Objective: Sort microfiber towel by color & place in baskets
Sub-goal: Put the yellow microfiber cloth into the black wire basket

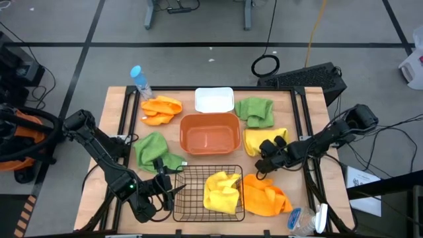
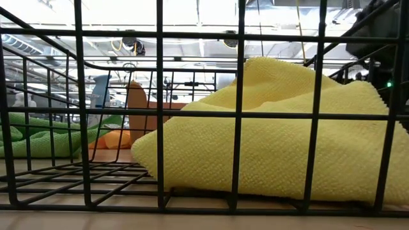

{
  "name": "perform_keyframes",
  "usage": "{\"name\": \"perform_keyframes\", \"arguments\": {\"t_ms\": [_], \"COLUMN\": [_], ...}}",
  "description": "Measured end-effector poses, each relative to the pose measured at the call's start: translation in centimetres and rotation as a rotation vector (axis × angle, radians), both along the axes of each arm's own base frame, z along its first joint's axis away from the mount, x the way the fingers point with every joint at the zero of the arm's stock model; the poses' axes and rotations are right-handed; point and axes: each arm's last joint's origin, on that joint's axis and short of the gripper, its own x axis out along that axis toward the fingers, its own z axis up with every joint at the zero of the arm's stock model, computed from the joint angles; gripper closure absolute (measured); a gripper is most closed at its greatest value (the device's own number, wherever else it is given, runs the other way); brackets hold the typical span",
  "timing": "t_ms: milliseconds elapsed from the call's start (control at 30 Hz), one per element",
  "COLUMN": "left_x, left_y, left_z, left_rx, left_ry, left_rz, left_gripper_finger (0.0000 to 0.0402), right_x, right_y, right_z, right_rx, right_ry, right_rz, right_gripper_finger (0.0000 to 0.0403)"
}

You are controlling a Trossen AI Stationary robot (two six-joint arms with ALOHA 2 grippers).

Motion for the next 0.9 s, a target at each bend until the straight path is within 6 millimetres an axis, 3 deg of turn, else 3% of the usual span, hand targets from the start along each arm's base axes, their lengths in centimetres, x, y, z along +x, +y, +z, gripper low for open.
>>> {"name": "perform_keyframes", "arguments": {"t_ms": [167, 600, 900], "left_x": [0.0, 2.0, 4.7], "left_y": [0.0, -0.8, -1.1], "left_z": [-0.1, -1.9, 0.5], "left_rx": [0.001, 0.063, 0.11], "left_ry": [0.001, 0.015, -0.163], "left_rz": [0.0, -0.018, -0.109], "left_gripper_finger": [0.0146, 0.0146, 0.0146], "right_x": [1.7, 4.1, 4.6], "right_y": [2.0, 7.2, 10.1], "right_z": [3.0, 15.0, 22.0], "right_rx": [-0.023, -0.251, -0.392], "right_ry": [-0.116, -0.462, -0.725], "right_rz": [0.087, 0.264, 0.42], "right_gripper_finger": [0.04, 0.0402, 0.0403]}}
